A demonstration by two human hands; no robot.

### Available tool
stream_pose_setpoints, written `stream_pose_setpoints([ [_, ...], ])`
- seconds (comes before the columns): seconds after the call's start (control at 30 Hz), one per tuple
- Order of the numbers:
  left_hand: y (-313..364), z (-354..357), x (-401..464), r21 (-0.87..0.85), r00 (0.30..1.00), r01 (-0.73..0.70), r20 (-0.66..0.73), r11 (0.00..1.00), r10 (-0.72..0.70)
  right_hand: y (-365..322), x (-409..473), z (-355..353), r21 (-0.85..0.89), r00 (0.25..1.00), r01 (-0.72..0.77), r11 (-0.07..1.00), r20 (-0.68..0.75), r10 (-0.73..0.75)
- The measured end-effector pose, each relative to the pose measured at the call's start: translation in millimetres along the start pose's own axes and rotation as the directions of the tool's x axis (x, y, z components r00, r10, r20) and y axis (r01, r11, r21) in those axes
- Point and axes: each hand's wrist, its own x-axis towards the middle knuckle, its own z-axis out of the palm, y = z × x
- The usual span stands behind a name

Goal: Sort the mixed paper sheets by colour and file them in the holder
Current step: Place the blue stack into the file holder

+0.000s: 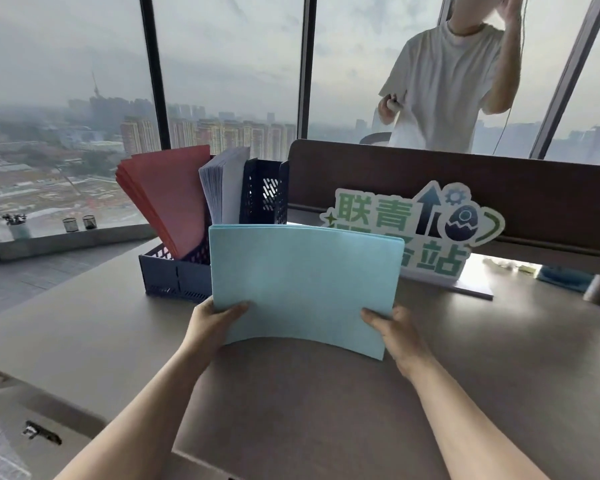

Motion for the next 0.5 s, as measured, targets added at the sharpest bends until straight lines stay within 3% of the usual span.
stream_pose_setpoints([
  [0.2,1.6,-1.4,3.2,0.067,1.000,0.010,0.025,0.998,-0.012,7.0,-6.5,2.2,-0.252,0.997,0.040,0.967,-0.057,-0.056],
  [0.27,12.8,1.4,5.6,0.042,0.999,0.030,0.025,0.999,-0.031,-16.1,-9.7,6.8,-0.225,0.989,0.110,0.968,-0.076,-0.130],
  [0.37,32.0,8.3,8.9,-0.097,0.996,0.089,0.012,0.991,-0.088,-69.1,-19.4,9.8,-0.213,0.962,0.245,0.946,-0.069,-0.265],
  [0.5,55.0,22.6,11.6,-0.313,0.962,0.272,0.106,0.910,-0.252,-144.4,-25.6,4.9,-0.303,0.950,0.271,0.914,-0.071,-0.305],
])
